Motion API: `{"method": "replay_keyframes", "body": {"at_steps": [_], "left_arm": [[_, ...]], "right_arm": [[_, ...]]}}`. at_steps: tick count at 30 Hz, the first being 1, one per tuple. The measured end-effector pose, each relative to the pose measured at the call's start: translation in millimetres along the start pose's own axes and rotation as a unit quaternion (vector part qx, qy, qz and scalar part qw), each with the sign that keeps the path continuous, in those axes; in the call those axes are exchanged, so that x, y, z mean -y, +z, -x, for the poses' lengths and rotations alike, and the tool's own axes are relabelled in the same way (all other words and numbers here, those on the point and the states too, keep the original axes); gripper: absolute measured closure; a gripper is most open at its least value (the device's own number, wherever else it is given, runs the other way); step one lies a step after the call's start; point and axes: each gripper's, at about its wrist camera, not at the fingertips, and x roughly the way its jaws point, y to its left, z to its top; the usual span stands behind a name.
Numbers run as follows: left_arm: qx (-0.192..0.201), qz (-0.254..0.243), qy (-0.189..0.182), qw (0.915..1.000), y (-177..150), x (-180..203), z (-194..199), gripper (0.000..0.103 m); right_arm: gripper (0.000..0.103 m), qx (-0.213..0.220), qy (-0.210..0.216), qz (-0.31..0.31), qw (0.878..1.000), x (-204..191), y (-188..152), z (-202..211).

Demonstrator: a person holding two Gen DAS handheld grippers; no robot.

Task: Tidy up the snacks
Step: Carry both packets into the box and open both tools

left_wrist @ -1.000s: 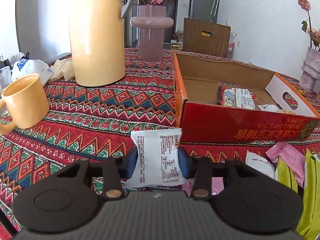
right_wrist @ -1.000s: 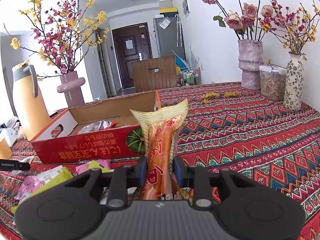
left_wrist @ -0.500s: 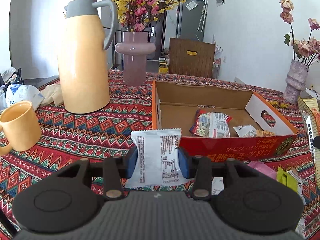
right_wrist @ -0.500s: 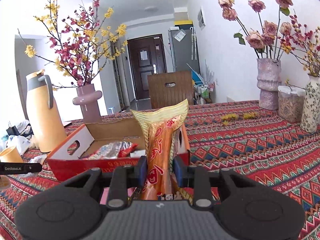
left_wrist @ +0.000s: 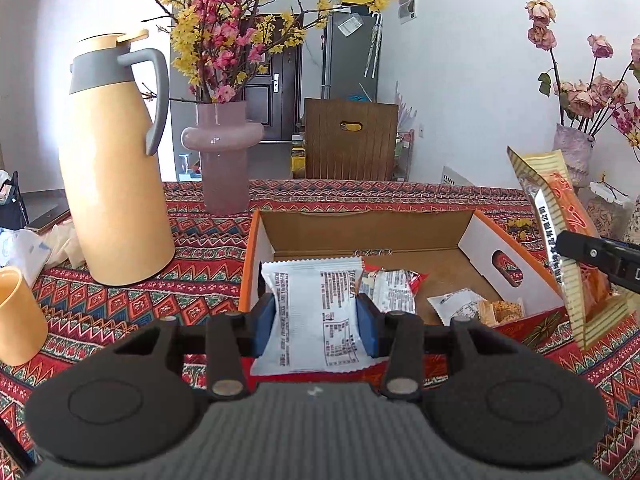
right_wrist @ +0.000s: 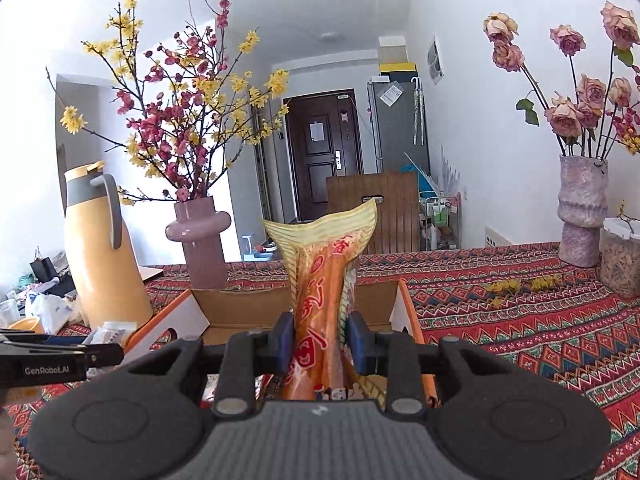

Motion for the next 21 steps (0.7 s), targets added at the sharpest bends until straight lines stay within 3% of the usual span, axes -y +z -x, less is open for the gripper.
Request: {"method": "replay_keyframes", "body": {"at_steps": [10, 21], "left_arm": [[0.006, 0.001, 0.004, 1.0, 26.4, 8.7, -38.3, 0.059], [0.009, -0.001, 0.011, 0.9999, 18.7, 2.8, -72.9, 0.059]], "right_arm": [[0.075, -0.03, 0.013, 0.009, 0.999, -2.3, 27.1, -70.0], [0.074, -0.07, -0.018, 0.001, 0.997, 16.9, 11.8, -114.0]]}}
